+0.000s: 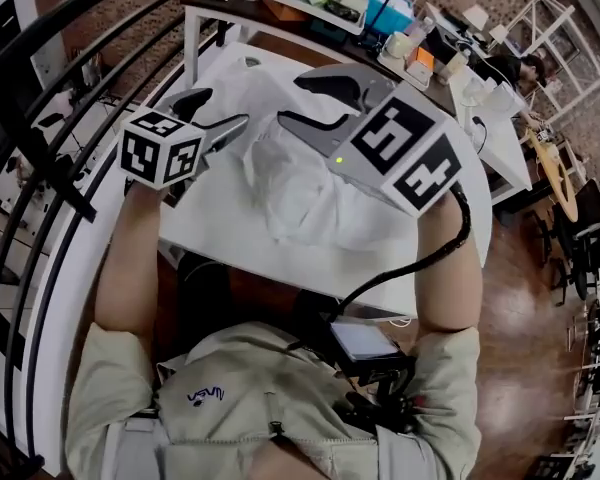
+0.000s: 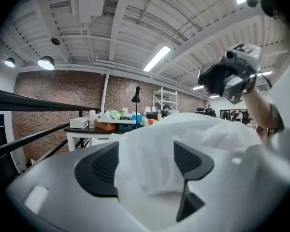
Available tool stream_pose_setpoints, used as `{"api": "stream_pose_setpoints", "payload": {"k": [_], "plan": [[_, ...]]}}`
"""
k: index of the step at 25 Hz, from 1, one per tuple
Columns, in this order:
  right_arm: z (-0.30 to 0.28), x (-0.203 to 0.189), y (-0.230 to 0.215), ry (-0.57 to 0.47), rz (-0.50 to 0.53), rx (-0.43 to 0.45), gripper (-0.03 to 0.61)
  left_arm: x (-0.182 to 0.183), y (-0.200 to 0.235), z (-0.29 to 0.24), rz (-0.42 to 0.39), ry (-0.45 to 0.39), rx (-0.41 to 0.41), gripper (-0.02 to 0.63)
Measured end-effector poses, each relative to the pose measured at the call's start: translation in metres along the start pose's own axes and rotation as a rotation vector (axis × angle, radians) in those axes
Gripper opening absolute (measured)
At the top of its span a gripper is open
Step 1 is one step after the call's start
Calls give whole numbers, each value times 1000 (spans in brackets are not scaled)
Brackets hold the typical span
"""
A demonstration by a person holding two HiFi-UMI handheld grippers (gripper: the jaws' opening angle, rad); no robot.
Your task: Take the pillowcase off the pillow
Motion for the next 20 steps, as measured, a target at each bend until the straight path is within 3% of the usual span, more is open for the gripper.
{"api": "stream_pose_setpoints", "payload": {"k": [2, 5, 7, 10, 14, 16, 20], "plan": [[-36, -4, 0, 167, 36, 20, 173, -8, 3, -25, 2, 69, -11, 398], [-82, -29, 3, 489, 114, 27, 173, -14, 4, -47, 47, 113, -55, 413], [-98, -46, 3, 626, 123, 41, 171, -15, 5, -57, 72, 123, -76, 413], [-107, -62, -1, 677, 51, 81, 150, -18, 6, -72, 88, 143, -105, 408], [-113, -76, -1, 702, 41, 86, 29, -19, -2, -84, 58, 144, -142, 96], [-108, -71, 4, 667, 65, 84, 17, -16, -8, -84, 9, 134, -141, 8], [-82, -54, 7, 557, 47, 82, 14, 3, -15, -80, -19, 55, -166, 8]]}}
Point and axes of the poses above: the fingertips, and each gripper's own axes: z backward along the fingers, y to its left, x out of its top, the point moved 7 cm from there along z, backward along the fingers, and after that the axes turned 11 degrees about x, right-handed, at the moved point
